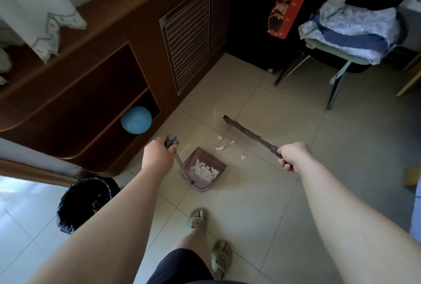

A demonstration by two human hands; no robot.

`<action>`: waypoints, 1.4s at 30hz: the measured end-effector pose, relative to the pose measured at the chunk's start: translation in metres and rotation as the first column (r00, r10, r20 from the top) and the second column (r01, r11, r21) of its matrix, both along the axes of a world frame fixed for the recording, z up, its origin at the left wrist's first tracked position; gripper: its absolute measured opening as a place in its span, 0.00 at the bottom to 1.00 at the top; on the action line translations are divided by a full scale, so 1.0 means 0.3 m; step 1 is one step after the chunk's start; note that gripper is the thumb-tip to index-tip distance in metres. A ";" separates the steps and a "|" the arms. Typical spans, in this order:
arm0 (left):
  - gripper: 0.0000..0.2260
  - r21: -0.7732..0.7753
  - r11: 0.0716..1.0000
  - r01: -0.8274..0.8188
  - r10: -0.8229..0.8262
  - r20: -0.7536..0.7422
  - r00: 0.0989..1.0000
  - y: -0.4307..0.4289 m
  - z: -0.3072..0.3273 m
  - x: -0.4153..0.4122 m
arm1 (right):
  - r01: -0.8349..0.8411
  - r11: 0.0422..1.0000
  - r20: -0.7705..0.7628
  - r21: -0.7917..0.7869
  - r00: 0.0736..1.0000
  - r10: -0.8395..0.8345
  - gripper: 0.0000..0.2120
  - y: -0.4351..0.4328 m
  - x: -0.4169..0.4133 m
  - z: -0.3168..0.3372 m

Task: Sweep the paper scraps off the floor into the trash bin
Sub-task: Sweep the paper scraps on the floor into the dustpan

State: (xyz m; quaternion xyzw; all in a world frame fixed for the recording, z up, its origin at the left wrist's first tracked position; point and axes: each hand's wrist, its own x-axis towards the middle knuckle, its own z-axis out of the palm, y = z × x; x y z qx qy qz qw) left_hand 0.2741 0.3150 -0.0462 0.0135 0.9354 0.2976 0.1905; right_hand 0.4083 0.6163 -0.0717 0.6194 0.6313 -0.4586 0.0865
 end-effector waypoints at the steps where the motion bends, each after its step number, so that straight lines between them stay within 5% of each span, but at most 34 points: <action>1: 0.12 -0.008 1.000 0.003 -0.003 0.007 1.000 0.015 -0.005 -0.028 | -0.003 1.000 0.017 0.007 1.000 0.003 0.07 0.010 -0.027 -0.013; 11: 0.12 -0.015 1.000 0.004 -0.003 0.048 0.999 0.104 -0.024 -0.194 | -0.149 0.984 0.192 -0.101 0.967 0.166 0.03 -0.026 -0.150 -0.071; 22: 0.15 -0.022 1.000 0.017 -0.016 0.055 0.998 0.069 -0.049 -0.200 | -0.271 0.946 0.205 -0.179 0.930 0.305 0.02 0.082 -0.173 0.175; 34: 0.09 -0.052 0.984 0.172 -0.170 0.032 0.985 0.045 -0.019 -0.116 | -0.092 0.996 0.166 0.007 0.982 0.089 0.04 0.122 -0.058 0.150; 42: 0.09 -0.063 0.979 0.195 -0.192 0.047 0.980 0.059 -0.044 -0.049 | 0.042 0.998 0.167 -0.056 0.985 -0.032 0.04 0.045 0.040 -0.002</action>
